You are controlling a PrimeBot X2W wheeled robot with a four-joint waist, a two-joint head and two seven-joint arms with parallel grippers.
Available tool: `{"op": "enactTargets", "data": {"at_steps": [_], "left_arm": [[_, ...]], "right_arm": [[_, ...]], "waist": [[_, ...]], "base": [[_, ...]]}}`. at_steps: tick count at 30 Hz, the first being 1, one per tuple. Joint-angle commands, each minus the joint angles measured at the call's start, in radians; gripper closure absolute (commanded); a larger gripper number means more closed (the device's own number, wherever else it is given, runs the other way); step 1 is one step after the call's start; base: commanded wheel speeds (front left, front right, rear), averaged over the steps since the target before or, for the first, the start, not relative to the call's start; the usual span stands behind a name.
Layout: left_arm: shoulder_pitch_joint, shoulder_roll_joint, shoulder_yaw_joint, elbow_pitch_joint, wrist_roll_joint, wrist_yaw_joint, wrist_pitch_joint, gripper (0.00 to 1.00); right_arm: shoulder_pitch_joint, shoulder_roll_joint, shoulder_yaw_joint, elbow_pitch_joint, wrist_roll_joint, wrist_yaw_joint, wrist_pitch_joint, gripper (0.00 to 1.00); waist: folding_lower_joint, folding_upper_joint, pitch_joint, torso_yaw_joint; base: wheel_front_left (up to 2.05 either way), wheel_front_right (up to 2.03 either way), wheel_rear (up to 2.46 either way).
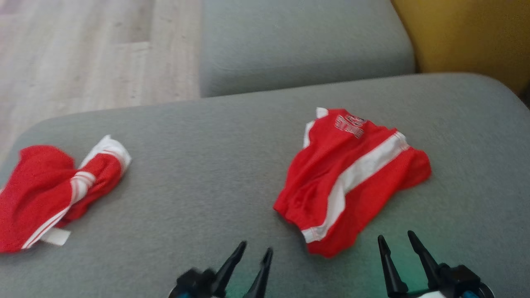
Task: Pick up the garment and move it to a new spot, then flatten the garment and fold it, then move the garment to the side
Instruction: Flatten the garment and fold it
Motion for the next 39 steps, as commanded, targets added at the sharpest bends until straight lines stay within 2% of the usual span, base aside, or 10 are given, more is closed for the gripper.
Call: {"op": "enactTargets", "data": {"at_steps": [1, 6, 16, 18, 19, 20, 21, 22, 31, 39], "left_arm": [[-0.067, -0.022, -0.003, -0.022, -0.032, -0.002, 0.001, 0.00], [-0.153, -0.022, -0.117, 0.020, -0.224, -0.002, 0.044, 0.00], [-0.254, 0.024, -0.239, 0.054, -0.365, -0.002, 0.014, 0.00], [-0.266, 0.031, -0.256, 0.059, -0.379, -0.002, 0.008, 0.18], [-0.271, 0.033, -0.265, 0.058, -0.388, -0.002, 0.005, 0.54], [-0.276, 0.036, -0.273, 0.056, -0.400, -0.002, 0.003, 0.63], [-0.281, 0.039, -0.281, 0.053, -0.408, -0.002, 0.001, 0.86], [-0.287, 0.043, -0.291, 0.051, -0.415, -0.002, -0.001, 1.00], [-0.315, 0.090, -0.339, 0.024, -0.451, -0.002, -0.010, 1.00], [-0.322, 0.226, -0.141, -0.010, -0.349, -0.001, -0.011, 1.00]], "right_arm": [[-0.060, -0.006, 0.022, -0.033, -0.006, -0.001, -0.004, 0.00], [-0.072, -0.006, 0.021, -0.034, -0.014, -0.001, -0.004, 0.00], [-0.082, -0.006, 0.019, -0.035, -0.018, -0.001, -0.004, 0.00], [-0.081, -0.006, 0.018, -0.037, -0.018, -0.001, -0.004, 0.00], [-0.081, -0.006, 0.017, -0.037, -0.018, -0.001, -0.004, 0.00], [-0.081, -0.006, 0.015, -0.038, -0.018, -0.001, -0.004, 0.00], [-0.080, -0.006, 0.012, -0.038, -0.019, -0.001, -0.004, 0.00], [-0.080, -0.006, 0.010, -0.038, -0.019, -0.001, -0.004, 0.00], [-0.080, -0.006, 0.006, -0.039, -0.016, -0.001, -0.004, 0.00], [-0.082, -0.006, 0.002, -0.064, 0.003, -0.001, -0.004, 0.00]], "waist": [[-0.0001, 0.0000, 0.027, -0.034], [-0.0001, 0.0000, 0.052, -0.088], [-0.0001, 0.0000, 0.069, -0.139], [-0.0001, 0.0000, 0.070, -0.141], [-0.0001, 0.0000, 0.071, -0.141], [-0.0001, 0.0000, 0.072, -0.139], [-0.0001, 0.0000, 0.073, -0.137], [-0.0001, 0.0000, 0.074, -0.132], [-0.0001, 0.0000, 0.081, -0.080], [-0.0001, 0.0000, 0.098, -0.009]], "base": [[0.00, 0.00, 0.00], [0.00, 0.00, 0.00], [0.00, 0.00, 0.00], [0.00, 0.00, 0.00], [0.00, 0.00, 0.00], [0.00, 0.00, 0.00], [0.00, 0.00, 0.00], [0.00, 0.00, 0.00], [0.00, 0.00, 0.00], [0.00, 0.00, 0.00]]}}
